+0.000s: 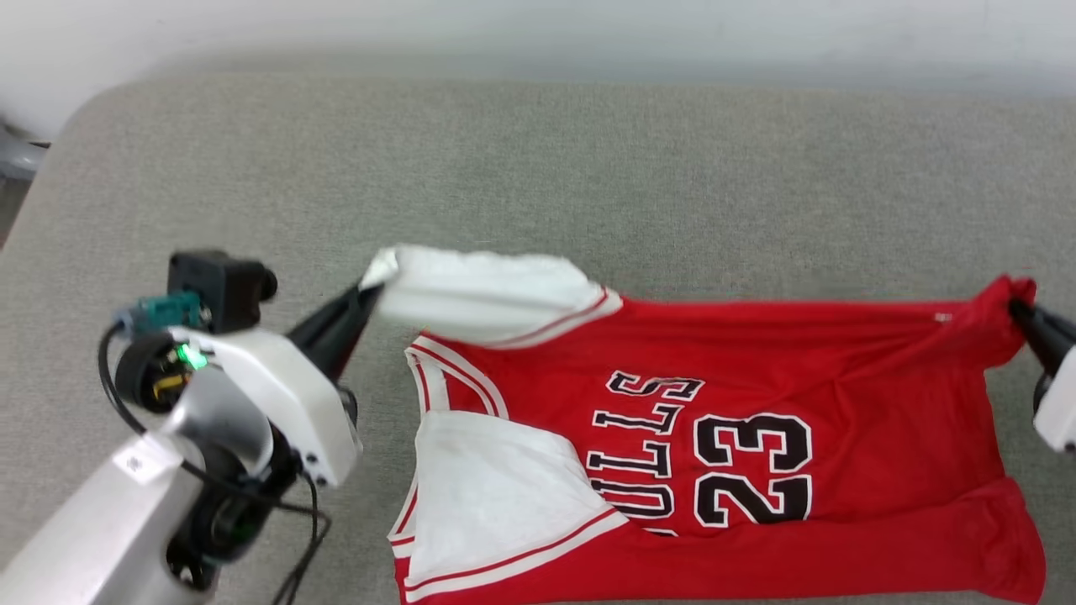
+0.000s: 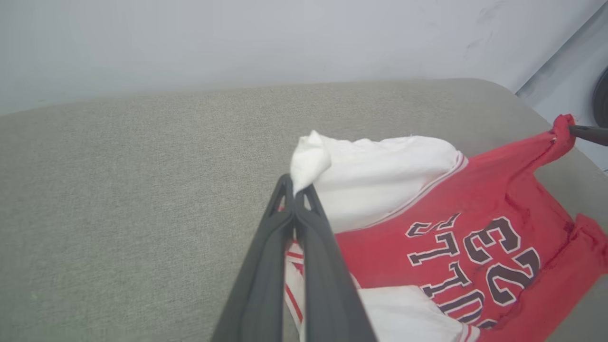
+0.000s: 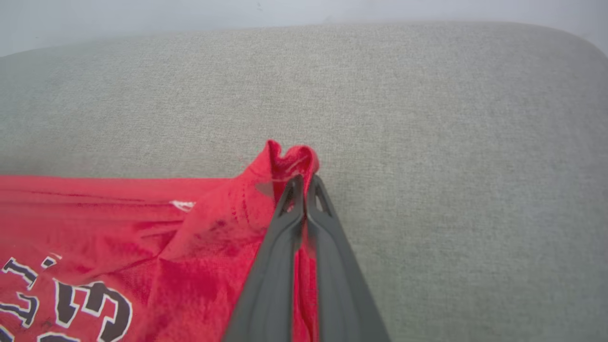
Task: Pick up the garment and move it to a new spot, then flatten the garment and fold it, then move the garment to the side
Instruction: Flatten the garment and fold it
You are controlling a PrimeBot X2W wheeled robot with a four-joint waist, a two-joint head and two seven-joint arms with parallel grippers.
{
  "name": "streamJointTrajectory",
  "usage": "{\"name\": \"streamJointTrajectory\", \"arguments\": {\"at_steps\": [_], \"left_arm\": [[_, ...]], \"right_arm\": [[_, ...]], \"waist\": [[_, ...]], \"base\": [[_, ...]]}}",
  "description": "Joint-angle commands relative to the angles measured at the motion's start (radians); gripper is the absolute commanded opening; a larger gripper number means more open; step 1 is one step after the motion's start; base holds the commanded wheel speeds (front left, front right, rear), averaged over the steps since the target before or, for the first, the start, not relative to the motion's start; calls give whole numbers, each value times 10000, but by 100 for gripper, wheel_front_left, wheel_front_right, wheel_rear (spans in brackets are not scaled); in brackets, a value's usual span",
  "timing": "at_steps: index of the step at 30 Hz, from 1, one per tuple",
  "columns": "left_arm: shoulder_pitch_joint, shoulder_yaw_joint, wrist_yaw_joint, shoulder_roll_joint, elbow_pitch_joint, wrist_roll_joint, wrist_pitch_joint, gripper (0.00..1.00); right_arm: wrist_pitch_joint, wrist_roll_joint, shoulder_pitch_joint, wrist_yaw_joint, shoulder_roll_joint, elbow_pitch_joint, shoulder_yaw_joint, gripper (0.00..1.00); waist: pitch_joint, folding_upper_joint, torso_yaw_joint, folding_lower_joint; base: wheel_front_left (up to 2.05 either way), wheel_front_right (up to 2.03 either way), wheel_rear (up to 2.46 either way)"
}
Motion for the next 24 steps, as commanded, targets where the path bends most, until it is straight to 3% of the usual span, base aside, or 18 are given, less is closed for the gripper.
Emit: {"name": "streamJointTrajectory", "arguments": {"at_steps": [1,10,17,24], "left_arm": [[475,-32,141,129,-238,-71,-79,0],[2489,-376,585,474,-986,-348,-135,0],[3658,-814,551,515,-873,-580,-138,0],[3725,-1327,346,362,-325,-370,44,0]], "right_arm": [[-71,275,517,-14,-160,-224,13,0],[290,1000,2361,-12,-874,-1068,196,0],[617,1347,3496,-12,-1676,-1641,845,0],[450,1225,3791,-12,-2287,-1775,1718,0]], "waist": [[-194,0,98,0],[-524,0,192,0],[-689,0,218,0],[-776,0,200,0]], "base": [[0,0,0],[0,0,0],[0,0,0],[0,0,0]]}}
